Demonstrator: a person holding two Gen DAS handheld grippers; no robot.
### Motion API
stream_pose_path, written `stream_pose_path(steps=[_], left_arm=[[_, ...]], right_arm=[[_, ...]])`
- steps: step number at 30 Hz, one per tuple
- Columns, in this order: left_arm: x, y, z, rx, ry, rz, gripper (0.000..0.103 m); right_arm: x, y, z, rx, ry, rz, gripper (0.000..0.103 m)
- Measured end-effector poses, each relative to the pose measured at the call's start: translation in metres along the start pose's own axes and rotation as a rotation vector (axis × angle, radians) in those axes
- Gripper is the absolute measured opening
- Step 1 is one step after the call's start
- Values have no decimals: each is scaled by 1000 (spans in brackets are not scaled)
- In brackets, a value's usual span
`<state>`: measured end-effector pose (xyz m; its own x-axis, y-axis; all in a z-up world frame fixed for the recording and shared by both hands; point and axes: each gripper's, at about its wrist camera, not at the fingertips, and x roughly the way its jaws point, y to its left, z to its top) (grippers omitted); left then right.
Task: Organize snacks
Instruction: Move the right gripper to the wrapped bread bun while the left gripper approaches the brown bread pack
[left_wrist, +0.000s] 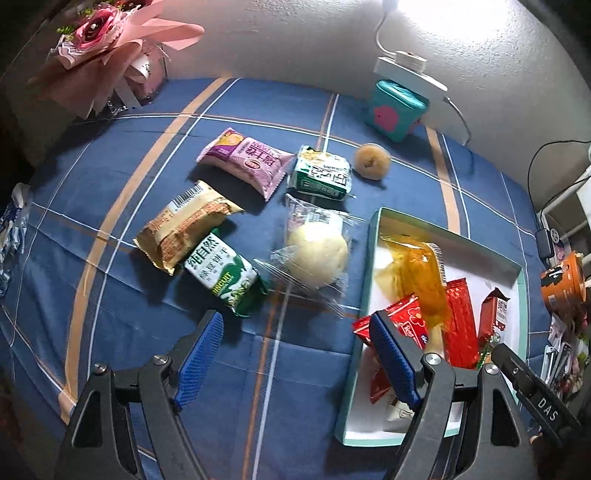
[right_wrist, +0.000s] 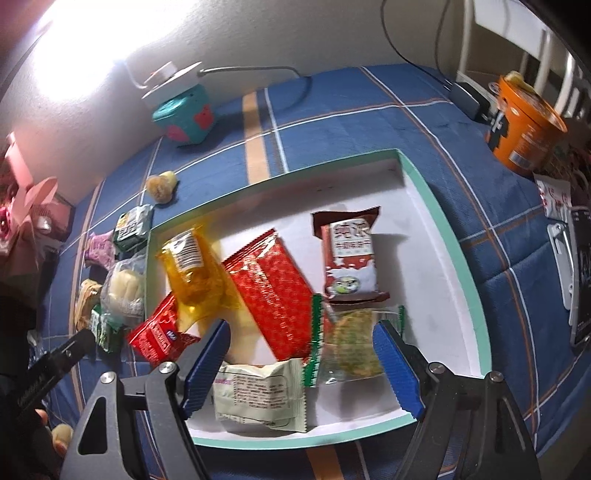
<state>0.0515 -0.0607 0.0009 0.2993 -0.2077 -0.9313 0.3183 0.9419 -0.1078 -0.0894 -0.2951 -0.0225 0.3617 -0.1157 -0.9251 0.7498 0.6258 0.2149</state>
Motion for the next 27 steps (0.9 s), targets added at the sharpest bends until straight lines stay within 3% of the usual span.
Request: stream_pose_path(steps=[2,4,5,6,18,27], left_arm=[[1,1,0,1,2,2,82],[3,1,0,5,4,12,100],[3,1,-1,13,2,32,103],[4,0,-1,21,-2,52,103],[8,9,7,23,-18,89,103],[3,30,31,40,-70,145,103]], right_arm=[[0,5,-1,-16,-3,-1,82],[0,7,0,-26,-4,1,87],[0,8,-1,-30,-7,4,91],[0,9,-1,-34,-11,6,103],[4,13,-3,-55,-18,-20,103],[-7,23,0,-41,-68,51,103]])
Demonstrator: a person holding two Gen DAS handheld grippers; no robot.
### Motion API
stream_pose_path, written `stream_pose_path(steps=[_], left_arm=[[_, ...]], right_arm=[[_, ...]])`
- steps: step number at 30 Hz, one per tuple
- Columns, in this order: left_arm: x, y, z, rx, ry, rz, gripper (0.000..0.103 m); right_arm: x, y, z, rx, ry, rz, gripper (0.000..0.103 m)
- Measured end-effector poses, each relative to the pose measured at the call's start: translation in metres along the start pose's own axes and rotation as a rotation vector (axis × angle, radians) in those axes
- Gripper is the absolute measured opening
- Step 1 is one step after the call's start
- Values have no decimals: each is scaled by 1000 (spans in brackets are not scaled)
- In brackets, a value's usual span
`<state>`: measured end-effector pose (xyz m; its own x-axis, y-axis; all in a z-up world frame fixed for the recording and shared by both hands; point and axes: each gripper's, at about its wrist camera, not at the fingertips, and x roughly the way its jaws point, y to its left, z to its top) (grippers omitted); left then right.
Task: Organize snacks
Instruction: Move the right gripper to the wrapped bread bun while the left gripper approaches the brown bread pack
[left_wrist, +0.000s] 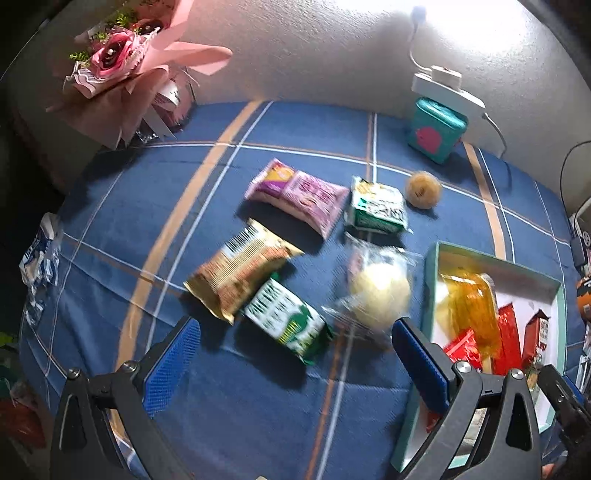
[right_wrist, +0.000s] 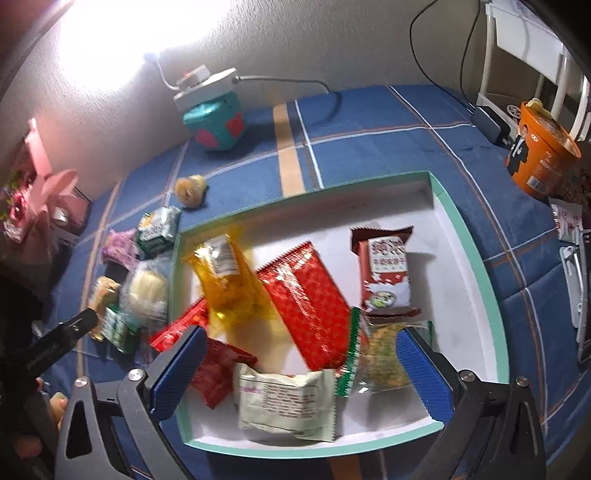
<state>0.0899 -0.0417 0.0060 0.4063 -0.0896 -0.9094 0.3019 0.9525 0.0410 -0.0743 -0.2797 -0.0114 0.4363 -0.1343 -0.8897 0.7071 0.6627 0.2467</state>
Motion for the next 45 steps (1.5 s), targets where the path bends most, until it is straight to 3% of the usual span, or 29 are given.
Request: stream_pose_path(steps=[12,21,32,45], left_arm=[[10,62,26,-67,0,26,103],[29,105,33,-169,37,65,103],[36,110,51,-125,32,20,103],[61,121,58,-157,94,-23,103]], right_arm=[[1,37,10,-22,-8,68,103],[11,101,21,-106,6,141,103],[34,166,43,-182,25,184,103],[78,198,38,-254,122,126,103]])
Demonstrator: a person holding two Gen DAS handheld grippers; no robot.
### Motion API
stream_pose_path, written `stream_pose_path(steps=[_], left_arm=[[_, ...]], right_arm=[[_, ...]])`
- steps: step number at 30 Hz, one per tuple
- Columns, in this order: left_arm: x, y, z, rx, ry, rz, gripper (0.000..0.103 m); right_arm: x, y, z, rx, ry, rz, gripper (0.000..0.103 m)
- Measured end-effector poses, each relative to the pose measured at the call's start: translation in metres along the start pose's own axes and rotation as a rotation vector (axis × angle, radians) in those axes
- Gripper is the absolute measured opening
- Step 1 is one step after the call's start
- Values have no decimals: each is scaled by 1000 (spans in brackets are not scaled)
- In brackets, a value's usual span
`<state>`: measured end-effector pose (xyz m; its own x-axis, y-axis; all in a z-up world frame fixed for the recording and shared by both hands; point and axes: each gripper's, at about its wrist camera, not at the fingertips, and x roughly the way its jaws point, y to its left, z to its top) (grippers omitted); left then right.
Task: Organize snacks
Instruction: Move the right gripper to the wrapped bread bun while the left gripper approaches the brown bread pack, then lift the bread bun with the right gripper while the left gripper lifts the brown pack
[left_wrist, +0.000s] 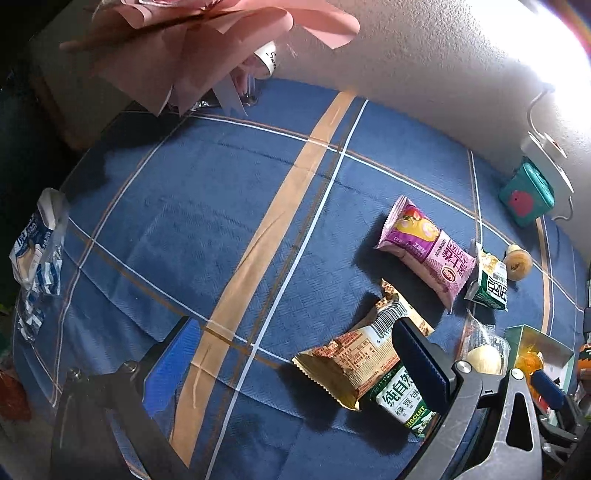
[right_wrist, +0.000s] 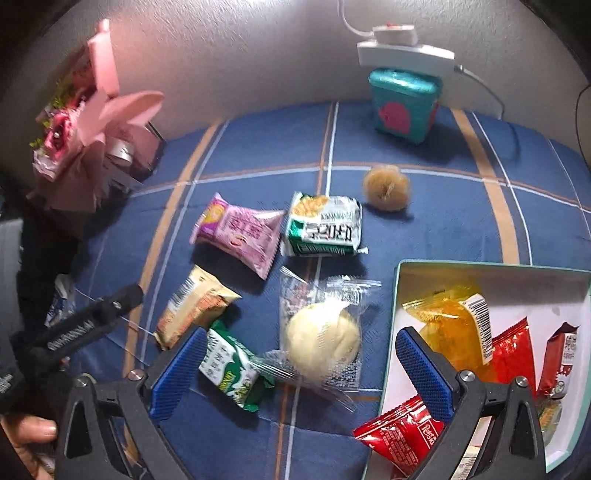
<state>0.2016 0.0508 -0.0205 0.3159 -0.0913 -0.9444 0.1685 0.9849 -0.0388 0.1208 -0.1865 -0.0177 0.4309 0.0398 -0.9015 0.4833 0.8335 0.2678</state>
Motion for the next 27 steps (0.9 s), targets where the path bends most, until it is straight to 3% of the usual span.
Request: stream_pose_path(steps=[5,11,13,19,27], left_arm=[[6,-16,1,36,-1,-9,103],[18,-43,-4,111,15,-24,101],[25,-51,-7,137,33,-20,90],[46,-62,-15,152,91,-57,73],[59,-65,-20,136,98,-42,62]], right_arm=[[13,-5,0,10,24,-5,102],[28,-8,-3,10,63,-12,86],[34,-10,-5,16,76,-17,81],[41,-8,-8,-2,82,-23,71],[56,-6,-10,1,93,-23,64]])
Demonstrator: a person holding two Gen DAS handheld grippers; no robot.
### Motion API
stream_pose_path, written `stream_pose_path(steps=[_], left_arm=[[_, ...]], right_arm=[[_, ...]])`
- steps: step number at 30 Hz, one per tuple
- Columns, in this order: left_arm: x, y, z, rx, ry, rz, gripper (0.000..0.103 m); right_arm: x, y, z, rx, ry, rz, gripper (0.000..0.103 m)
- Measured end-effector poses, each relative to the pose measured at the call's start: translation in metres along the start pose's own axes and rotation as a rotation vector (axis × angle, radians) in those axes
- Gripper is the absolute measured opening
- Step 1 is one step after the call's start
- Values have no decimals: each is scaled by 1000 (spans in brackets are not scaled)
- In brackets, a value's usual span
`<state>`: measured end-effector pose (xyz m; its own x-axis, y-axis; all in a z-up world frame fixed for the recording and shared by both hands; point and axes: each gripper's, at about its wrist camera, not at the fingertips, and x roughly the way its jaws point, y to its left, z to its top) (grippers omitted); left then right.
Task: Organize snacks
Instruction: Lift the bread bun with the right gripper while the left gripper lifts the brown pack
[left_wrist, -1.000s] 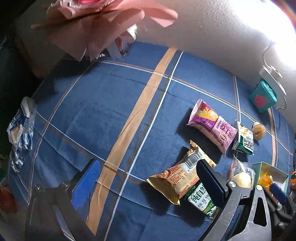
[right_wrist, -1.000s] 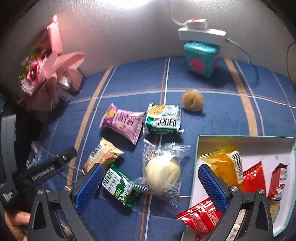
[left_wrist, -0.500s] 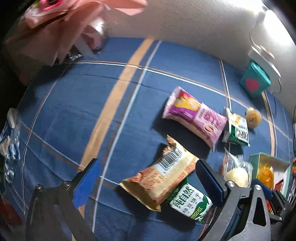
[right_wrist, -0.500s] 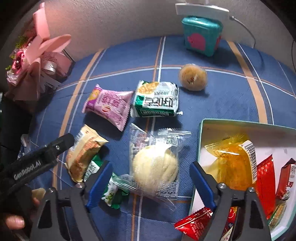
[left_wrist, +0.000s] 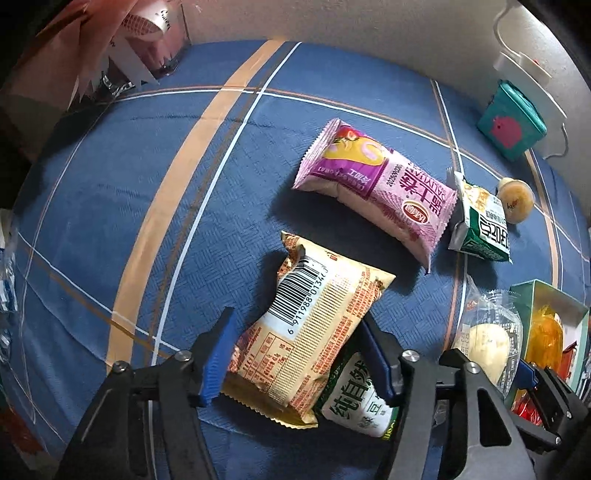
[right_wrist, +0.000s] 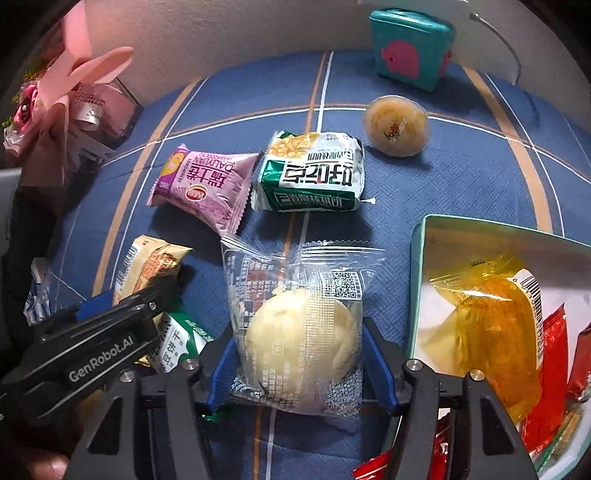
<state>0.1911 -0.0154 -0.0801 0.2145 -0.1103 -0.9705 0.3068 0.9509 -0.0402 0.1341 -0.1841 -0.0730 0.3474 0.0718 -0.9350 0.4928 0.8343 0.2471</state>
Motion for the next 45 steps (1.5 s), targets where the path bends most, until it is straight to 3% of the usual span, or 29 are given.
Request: stream_pose_path(steps=[7,14,24,34,45], left_arm=[[1,1,1,-11,-18,6,40],[-27,8,13,-40,-74,-27,39],[-99,5,24,-34,-238,-44,39],[-130,-14,7,-16,-276,-82,39],[-144,-67,-8,78,-277,-179,39]], right_arm=[[0,0,-3,-3,-5,-13,60],[-13,3,3,14,-45,5,58],[-73,5,7,31,-137,21,58],[-101,-14,1,51,-164,4,58],[-116,-83,-12,169,-168,-120,58]])
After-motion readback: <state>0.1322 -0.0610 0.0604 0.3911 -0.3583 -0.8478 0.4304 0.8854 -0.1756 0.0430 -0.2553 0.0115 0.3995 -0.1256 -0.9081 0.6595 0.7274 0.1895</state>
